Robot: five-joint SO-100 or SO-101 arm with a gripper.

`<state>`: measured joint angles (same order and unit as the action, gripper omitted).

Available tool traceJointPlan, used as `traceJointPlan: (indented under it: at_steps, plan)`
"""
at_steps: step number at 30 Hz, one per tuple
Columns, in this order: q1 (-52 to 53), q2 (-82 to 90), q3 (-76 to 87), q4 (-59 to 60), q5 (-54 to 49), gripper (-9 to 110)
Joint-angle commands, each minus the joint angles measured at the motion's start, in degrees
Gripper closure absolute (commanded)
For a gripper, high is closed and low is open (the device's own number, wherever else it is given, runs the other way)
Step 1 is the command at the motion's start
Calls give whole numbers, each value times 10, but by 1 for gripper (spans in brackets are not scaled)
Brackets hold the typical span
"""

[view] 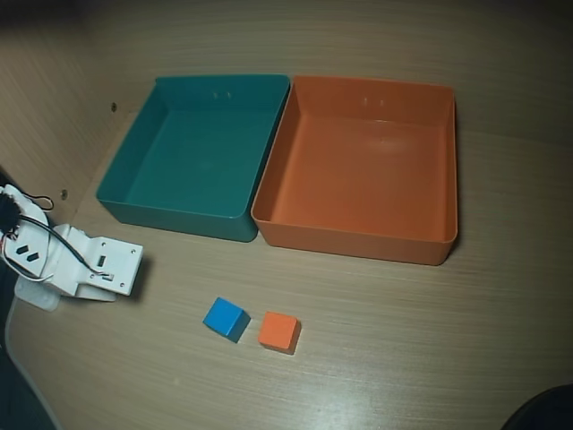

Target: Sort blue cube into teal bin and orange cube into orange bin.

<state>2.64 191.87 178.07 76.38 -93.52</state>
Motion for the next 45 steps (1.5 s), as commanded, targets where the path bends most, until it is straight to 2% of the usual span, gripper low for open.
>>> traceJointPlan:
  at_steps: [1, 45]
  plan:
    - [1, 4, 38, 5, 1, 107]
    - [-4, 3, 31, 6, -8, 107]
